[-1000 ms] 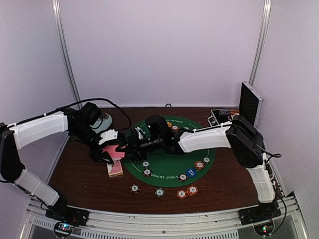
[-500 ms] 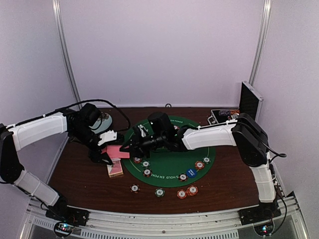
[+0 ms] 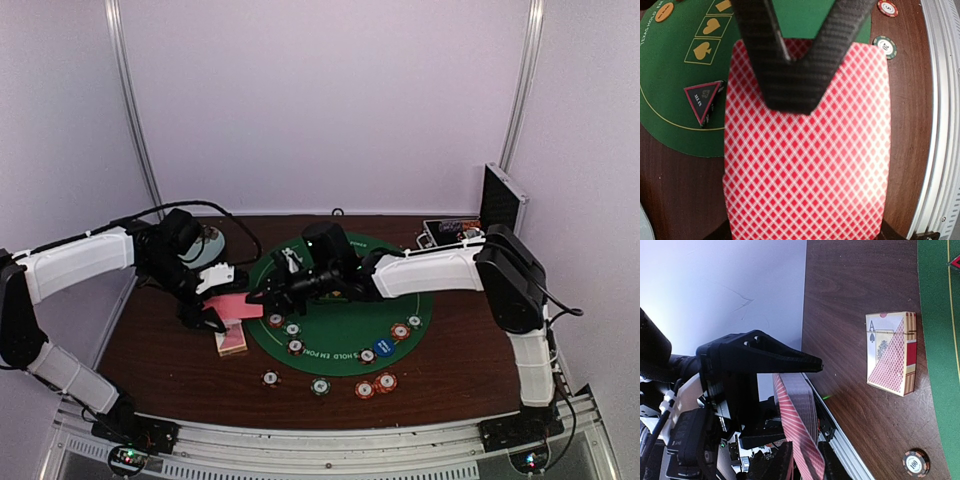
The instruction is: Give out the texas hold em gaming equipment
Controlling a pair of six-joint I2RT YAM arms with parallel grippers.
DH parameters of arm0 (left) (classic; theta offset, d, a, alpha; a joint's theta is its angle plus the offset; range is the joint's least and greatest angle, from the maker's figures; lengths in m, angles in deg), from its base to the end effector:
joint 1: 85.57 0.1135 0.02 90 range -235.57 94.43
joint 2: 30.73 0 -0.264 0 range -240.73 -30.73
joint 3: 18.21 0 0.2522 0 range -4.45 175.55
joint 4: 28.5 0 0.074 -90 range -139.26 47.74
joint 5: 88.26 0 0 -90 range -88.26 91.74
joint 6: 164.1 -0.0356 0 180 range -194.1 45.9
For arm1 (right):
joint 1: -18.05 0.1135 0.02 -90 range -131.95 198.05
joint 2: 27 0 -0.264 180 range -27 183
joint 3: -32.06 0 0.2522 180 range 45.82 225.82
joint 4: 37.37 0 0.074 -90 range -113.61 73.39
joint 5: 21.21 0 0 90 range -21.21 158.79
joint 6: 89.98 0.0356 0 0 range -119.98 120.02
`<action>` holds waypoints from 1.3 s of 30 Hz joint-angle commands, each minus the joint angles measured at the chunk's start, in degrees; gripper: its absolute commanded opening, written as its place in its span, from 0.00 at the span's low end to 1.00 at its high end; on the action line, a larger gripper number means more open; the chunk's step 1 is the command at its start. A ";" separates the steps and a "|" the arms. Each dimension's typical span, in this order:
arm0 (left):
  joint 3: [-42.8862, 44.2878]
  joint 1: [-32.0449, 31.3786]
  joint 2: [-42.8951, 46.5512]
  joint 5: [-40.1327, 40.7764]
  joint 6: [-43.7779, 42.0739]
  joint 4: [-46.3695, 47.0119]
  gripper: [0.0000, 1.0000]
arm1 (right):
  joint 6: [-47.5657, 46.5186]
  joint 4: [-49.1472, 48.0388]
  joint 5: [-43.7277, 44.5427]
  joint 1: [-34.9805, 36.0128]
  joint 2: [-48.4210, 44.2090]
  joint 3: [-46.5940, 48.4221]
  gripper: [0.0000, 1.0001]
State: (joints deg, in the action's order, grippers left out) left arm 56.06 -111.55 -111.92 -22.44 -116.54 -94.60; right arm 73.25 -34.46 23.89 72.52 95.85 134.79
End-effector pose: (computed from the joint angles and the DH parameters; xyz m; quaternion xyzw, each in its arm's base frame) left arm 0.2283 -0.1275 0.2422 0.5693 0.7824 -0.1844 0.1725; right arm 0.2651 0.4144 0.2097 0.0822 -0.7949 -0.5981 0.0612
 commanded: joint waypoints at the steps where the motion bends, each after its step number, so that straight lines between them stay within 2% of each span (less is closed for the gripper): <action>1: -0.30 0.63 1.80 -0.28 0.59 1.53 0.10 | -1.59 0.83 0.61 -1.00 -4.19 -1.69 0.19; 11: -0.66 1.37 2.39 -0.10 0.83 1.54 0.04 | -1.29 0.39 0.39 -2.16 -5.65 -3.34 0.08; 21: -0.32 1.46 2.10 -0.13 0.95 1.54 0.03 | 2.57 -6.09 -0.44 -2.18 -4.99 -4.72 0.02; 32: -0.68 2.35 2.30 0.97 1.00 1.09 0.01 | 6.42 -13.88 -0.88 -5.69 -7.21 -9.36 0.00; 39: -0.88 3.56 3.11 1.15 0.75 0.36 0.00 | 5.59 -12.31 -1.60 -9.17 -5.31 -7.70 0.00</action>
State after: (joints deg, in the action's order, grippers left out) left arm 55.51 -108.73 -110.76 -21.04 -116.06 -94.71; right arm 78.80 -45.26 23.32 64.92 91.48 125.74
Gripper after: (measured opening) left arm 0.678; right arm 0.020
